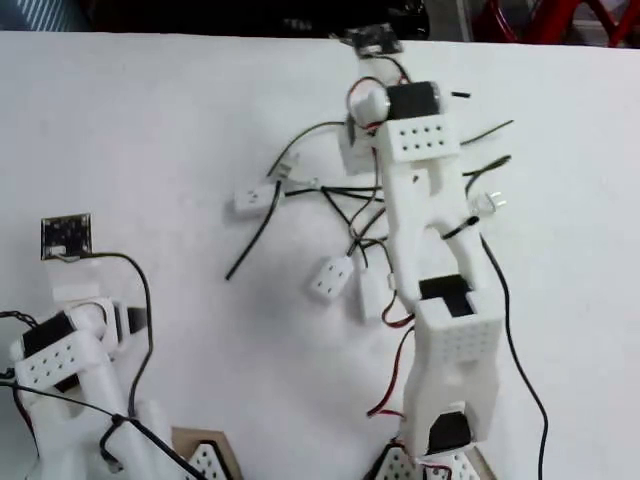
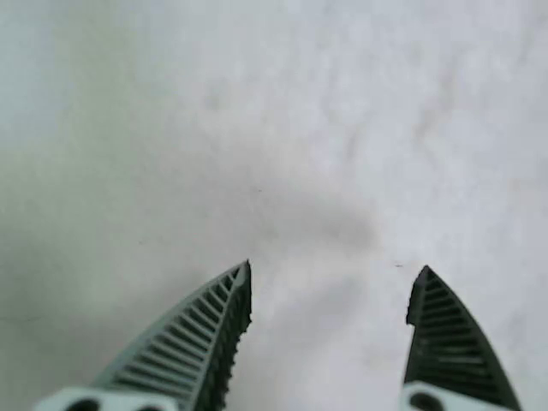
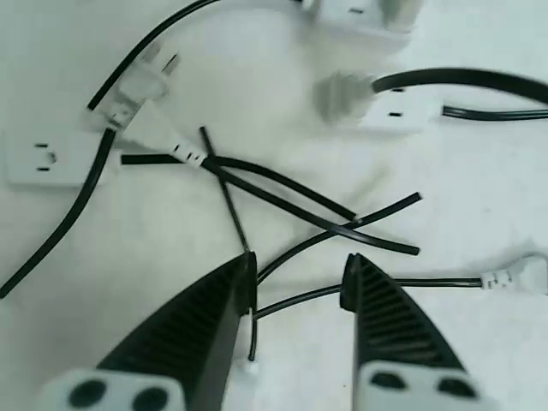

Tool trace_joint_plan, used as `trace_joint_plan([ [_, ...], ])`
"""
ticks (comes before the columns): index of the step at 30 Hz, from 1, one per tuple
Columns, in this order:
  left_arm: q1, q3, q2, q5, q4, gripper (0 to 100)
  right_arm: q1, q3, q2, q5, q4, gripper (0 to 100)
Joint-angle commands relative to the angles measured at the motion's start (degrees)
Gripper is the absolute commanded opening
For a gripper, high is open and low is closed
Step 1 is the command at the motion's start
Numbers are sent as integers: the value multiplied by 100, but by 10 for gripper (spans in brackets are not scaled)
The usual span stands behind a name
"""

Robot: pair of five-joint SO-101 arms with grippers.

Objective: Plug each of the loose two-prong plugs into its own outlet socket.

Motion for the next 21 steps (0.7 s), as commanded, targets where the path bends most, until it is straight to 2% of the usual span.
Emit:
trace_joint_plan([
  [1,-31,-35,-154,26,-114,290,-453,-220,-31,-44,110,159],
  [4,-31,-35,-154,26,-114,290,-716,-176,154,-308,-13,159],
  [9,-31,-35,-154,26,-114,290,-901,-211,602,-2611,-637,159],
  [13,-31,-35,-154,18,-114,290,-927,-211,796,-4044,-1024,160],
  [21,-31,-35,-154,18,-114,290,-752,-202,866,-5521,-1270,163],
])
